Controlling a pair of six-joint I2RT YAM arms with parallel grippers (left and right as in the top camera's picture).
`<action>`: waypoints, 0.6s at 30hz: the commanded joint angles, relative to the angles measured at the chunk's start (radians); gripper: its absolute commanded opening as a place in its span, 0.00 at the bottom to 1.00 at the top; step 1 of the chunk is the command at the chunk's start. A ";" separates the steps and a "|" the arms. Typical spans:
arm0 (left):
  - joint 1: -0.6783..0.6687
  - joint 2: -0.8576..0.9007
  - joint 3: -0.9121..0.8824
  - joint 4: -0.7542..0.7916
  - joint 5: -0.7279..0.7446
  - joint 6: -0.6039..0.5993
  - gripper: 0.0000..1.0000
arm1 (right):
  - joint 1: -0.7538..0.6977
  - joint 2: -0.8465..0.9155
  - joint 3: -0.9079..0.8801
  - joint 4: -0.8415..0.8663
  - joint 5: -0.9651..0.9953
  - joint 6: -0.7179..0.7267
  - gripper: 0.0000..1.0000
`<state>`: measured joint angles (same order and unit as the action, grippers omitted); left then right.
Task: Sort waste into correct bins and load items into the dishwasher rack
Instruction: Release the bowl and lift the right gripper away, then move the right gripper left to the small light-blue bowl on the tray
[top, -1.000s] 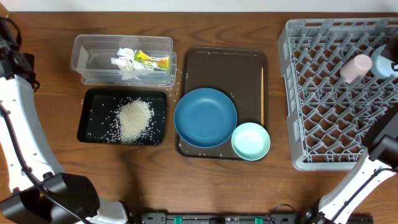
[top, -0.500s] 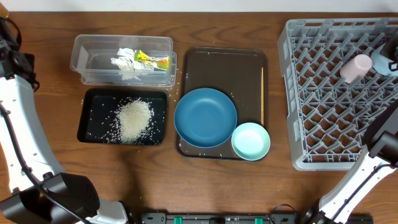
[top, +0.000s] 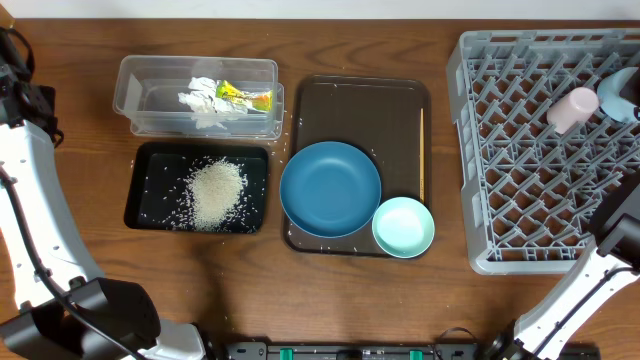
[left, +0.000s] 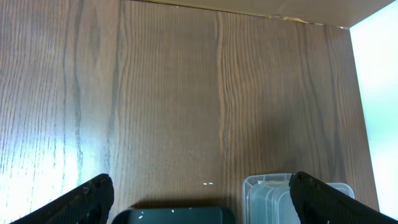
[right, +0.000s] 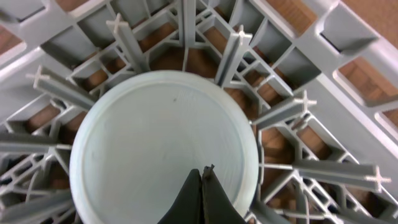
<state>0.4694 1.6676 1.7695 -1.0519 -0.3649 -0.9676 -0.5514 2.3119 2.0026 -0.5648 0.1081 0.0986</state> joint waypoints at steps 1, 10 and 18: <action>0.002 0.001 0.002 -0.006 -0.009 0.009 0.92 | 0.019 -0.104 -0.003 -0.010 0.013 0.002 0.01; 0.002 0.001 0.002 -0.006 -0.009 0.009 0.92 | 0.087 -0.336 -0.003 -0.167 -0.605 0.002 0.31; 0.002 0.001 0.002 -0.006 -0.010 0.009 0.92 | 0.209 -0.375 -0.004 -0.452 -1.032 -0.047 0.77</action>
<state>0.4694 1.6676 1.7691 -1.0515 -0.3649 -0.9676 -0.3992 1.9137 2.0056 -0.9497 -0.7174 0.0917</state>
